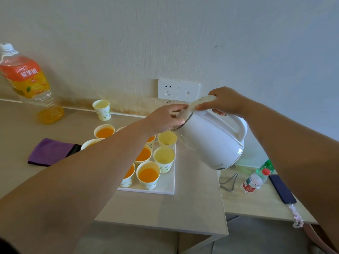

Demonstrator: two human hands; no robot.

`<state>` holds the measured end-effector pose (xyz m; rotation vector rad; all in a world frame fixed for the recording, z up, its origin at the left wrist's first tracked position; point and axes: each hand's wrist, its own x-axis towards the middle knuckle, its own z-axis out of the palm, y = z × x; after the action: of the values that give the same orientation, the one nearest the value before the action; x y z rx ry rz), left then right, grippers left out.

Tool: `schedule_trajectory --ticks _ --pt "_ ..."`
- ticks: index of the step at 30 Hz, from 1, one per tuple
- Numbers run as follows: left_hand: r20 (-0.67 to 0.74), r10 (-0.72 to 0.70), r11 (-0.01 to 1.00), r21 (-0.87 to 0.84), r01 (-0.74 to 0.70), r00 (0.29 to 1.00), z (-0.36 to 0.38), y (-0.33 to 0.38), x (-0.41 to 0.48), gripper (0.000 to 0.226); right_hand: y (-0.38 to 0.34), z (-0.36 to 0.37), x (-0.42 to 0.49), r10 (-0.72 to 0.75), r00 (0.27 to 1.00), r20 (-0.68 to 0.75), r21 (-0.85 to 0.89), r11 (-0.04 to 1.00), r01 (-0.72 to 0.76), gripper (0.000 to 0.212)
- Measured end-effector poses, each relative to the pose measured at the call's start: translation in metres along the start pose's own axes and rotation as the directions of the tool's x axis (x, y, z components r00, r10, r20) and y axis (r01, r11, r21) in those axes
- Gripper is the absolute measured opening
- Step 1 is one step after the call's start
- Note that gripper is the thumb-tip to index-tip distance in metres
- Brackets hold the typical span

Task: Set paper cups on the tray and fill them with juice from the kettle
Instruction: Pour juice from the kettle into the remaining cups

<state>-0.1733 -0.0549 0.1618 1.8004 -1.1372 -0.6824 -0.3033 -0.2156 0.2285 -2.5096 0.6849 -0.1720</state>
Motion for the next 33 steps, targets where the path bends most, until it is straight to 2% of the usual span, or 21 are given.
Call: schedule_trajectory --ticks 18,33 --pt "-0.029 0.006 0.999 0.037 -0.005 1.000 -0.003 -0.008 0.009 0.051 -0.009 -0.002 0.016 0.009 0.998 0.070 -0.094 0.996 -0.002 0.038" --pt "-0.035 0.005 0.999 -0.035 -0.006 0.999 -0.005 -0.010 0.011 0.050 -0.016 -0.003 0.023 0.023 0.996 0.086 -0.149 0.989 -0.010 0.039"
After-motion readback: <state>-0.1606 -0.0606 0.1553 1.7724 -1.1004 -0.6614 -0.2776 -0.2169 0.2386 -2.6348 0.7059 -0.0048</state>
